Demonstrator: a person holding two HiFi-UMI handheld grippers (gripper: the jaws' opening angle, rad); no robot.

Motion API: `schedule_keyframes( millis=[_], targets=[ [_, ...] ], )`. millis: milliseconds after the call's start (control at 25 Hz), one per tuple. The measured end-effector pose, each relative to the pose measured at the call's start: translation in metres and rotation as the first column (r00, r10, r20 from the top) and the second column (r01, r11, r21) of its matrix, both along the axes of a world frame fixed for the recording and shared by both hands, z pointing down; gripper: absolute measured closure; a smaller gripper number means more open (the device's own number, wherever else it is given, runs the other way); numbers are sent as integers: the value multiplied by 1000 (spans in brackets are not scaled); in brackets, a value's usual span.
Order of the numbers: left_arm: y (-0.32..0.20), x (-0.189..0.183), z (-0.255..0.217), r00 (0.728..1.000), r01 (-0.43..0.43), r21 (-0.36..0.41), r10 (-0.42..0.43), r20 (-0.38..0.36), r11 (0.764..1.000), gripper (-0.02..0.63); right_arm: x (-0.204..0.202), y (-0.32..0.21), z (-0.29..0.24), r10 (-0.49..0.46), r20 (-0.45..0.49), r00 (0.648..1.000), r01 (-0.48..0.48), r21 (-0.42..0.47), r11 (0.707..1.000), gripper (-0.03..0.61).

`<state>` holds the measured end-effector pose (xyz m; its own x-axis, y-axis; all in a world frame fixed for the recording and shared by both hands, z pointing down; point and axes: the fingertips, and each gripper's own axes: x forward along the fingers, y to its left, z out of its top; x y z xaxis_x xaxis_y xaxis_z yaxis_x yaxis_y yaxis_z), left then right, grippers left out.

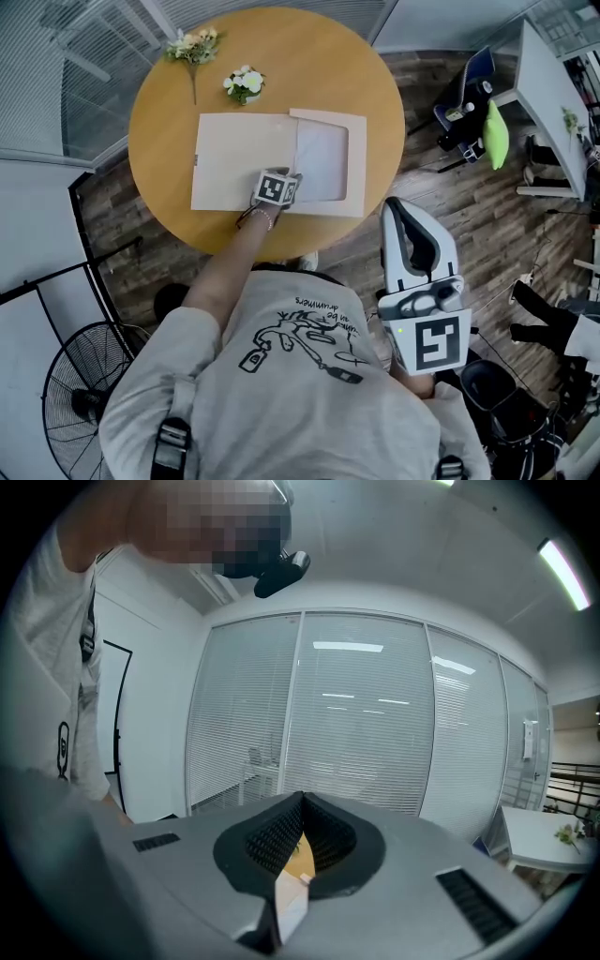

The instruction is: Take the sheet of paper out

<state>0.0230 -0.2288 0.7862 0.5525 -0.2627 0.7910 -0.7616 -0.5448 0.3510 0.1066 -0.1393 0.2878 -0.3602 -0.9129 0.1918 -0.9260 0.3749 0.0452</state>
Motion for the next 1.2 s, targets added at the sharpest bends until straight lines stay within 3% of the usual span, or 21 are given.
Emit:
schedule_keyframes(
  millis=[800,1080,1200],
  targets=[
    [-5,9,23,994,-25,-4,26,104,1000,420,13,-2,12,23,-13,1000,-23,-28,999,571],
    [-11,4,24,991,-8,6,7,134,1000,486,14,-1,12,25,-18,1000,-26,-33,999,571],
    [-13,-7,28,983,-11,18,7,185,1000,523,14,-1,14,26,-19,999,-27,-38,999,571]
  ],
)
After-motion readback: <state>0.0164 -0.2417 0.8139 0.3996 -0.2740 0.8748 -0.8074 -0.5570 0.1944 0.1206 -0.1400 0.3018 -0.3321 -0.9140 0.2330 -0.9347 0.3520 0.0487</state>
